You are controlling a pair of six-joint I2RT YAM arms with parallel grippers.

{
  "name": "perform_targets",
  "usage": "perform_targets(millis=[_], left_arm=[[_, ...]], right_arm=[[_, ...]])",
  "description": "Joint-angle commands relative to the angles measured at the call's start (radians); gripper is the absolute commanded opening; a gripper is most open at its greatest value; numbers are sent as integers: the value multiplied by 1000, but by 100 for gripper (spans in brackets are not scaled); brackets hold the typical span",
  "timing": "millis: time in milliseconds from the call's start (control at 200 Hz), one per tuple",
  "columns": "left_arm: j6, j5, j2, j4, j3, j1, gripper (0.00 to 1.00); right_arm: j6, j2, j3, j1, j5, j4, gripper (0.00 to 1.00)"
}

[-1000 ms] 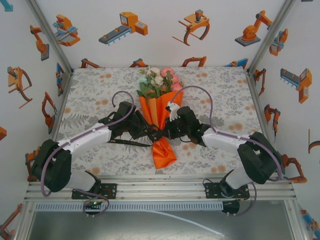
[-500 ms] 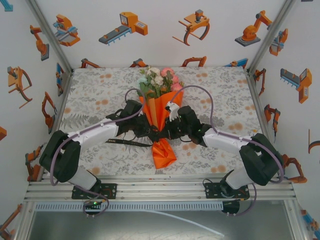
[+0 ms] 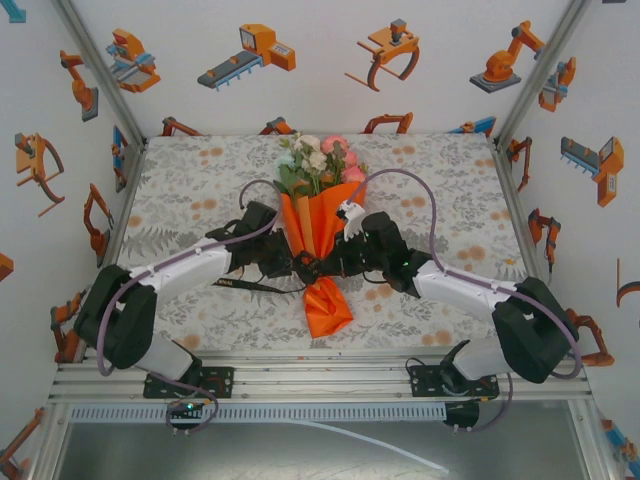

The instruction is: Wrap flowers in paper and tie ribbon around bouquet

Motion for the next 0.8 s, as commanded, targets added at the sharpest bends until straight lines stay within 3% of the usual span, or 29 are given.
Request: perform_targets(millis=[0,255,355,486,661,796], left_arm=[[-4,-60,-111,4,-29,25,40],[-63,-127,-226,-28,-103,150,46],[-90,-50,-189,3,-126,203,50],[-139,101,-137,165,-189,250,57],[-194,149,-87,246,-229,266,65],[-266,222,-37,360,-263,265,66]], right_arm=[[-12,-28,-21,1,20,45,0],[9,3,-32,1,-2,95,0],[8,13,-23,1,-6,100,0],[7,24,-16,1,-13,104,0],[4,25,-11,-1,-26,104,0],[6,24,0,-1,-28,99,0]])
